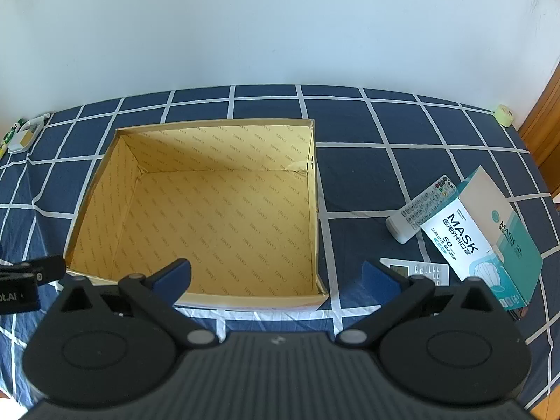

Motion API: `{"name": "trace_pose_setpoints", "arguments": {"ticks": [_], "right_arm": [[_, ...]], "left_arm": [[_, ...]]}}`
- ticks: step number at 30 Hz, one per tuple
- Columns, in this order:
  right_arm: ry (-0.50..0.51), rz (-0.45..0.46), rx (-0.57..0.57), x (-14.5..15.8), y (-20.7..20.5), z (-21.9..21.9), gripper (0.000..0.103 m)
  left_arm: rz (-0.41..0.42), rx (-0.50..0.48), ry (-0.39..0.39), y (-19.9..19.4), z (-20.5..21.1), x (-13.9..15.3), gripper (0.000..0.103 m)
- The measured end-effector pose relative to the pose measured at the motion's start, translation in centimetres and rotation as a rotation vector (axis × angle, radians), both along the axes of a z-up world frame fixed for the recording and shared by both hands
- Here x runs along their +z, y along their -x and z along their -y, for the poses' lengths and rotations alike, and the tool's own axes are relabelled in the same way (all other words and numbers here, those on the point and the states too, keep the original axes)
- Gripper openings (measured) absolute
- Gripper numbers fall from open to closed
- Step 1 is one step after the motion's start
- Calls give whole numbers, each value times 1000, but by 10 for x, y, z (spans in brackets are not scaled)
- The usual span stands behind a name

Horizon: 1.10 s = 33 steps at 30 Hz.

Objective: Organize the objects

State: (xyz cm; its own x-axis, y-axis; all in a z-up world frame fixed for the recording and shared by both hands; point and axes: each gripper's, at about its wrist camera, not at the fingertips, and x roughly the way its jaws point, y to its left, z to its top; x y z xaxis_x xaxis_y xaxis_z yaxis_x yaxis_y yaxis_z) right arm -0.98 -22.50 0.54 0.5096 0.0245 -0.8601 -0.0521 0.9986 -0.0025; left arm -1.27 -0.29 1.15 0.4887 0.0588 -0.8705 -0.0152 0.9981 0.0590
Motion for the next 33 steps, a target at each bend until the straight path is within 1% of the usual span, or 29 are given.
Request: {"name": "trace_pose_setpoints", "arguments": {"ticks": [33], "right_arm": [[2, 1, 0, -1, 0, -2, 103]], "left_arm": [[0, 1, -9, -1, 2, -1, 103]]}}
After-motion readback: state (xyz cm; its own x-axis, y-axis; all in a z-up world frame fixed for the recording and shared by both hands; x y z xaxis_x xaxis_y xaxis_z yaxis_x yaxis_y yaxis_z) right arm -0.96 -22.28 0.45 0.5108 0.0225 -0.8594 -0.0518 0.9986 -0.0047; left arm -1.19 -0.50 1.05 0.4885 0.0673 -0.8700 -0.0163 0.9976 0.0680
